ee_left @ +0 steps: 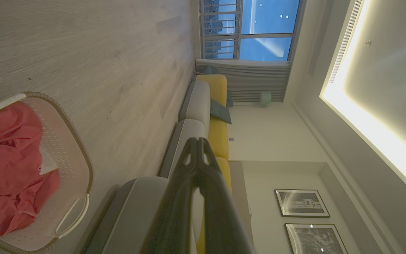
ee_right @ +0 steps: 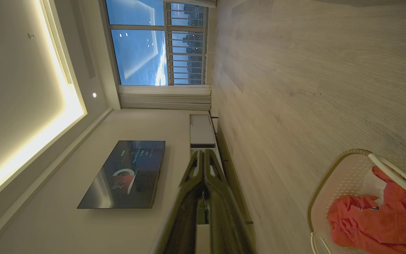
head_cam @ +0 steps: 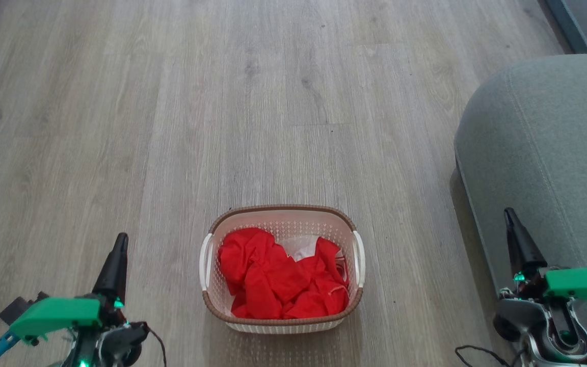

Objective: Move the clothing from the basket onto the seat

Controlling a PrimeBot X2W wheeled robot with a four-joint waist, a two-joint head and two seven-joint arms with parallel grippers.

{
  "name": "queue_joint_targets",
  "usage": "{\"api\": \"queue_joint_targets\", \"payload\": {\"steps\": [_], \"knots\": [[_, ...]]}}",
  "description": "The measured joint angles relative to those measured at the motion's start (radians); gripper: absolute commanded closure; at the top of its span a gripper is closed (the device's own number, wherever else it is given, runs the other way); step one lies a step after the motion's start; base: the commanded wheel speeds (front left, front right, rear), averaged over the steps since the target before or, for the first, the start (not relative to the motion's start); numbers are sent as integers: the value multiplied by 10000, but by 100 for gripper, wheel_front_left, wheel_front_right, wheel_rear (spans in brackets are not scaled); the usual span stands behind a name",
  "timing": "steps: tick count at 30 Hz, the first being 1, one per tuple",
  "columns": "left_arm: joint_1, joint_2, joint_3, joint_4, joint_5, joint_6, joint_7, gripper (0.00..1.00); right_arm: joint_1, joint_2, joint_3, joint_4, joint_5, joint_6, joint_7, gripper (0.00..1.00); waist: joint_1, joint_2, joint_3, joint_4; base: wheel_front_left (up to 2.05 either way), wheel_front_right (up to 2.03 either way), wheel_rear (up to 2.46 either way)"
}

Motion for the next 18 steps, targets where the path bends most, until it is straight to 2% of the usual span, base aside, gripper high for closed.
{"api": "queue_joint_targets", "payload": {"steps": [18], "knots": [[0,0,-2,0,0,0,0,100,0,0,0,0,0,0,0,100,0,0,0,0,0,0,0]]}}
